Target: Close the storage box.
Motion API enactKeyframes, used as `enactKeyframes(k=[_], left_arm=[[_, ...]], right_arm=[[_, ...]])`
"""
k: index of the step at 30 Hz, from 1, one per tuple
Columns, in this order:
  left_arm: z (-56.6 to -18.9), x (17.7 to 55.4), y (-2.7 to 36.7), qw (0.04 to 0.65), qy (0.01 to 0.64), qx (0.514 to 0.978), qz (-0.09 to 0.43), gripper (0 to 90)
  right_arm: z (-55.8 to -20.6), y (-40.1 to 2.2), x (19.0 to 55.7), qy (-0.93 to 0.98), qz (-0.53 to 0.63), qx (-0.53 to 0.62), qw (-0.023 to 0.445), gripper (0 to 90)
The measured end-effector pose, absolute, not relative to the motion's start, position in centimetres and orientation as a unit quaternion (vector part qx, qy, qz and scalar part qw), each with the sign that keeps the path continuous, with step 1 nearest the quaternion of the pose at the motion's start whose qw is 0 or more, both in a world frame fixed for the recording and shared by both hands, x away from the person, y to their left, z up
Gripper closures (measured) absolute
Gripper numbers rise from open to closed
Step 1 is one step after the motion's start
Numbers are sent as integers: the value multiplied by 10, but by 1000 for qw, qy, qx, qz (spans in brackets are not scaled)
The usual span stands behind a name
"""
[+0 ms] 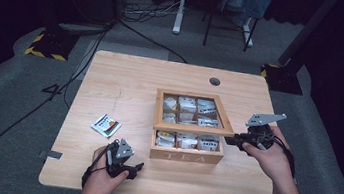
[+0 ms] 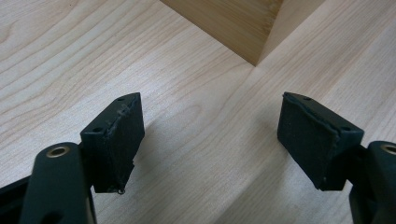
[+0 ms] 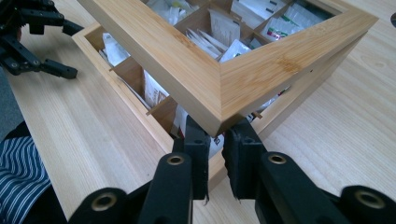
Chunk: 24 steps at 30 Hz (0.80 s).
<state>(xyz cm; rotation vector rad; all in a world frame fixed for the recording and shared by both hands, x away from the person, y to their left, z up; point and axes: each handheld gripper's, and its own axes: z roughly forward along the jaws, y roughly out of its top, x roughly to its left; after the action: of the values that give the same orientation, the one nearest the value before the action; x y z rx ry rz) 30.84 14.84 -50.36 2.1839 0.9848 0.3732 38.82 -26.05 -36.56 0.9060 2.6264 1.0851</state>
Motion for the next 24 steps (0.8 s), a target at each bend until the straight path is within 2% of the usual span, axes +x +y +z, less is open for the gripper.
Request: enactKeyframes(k=[24], left_arm=[[-504, 308, 148, 351, 380, 844, 144, 236]], right_arm=[[-374, -255, 389, 902, 308, 296, 57, 682]])
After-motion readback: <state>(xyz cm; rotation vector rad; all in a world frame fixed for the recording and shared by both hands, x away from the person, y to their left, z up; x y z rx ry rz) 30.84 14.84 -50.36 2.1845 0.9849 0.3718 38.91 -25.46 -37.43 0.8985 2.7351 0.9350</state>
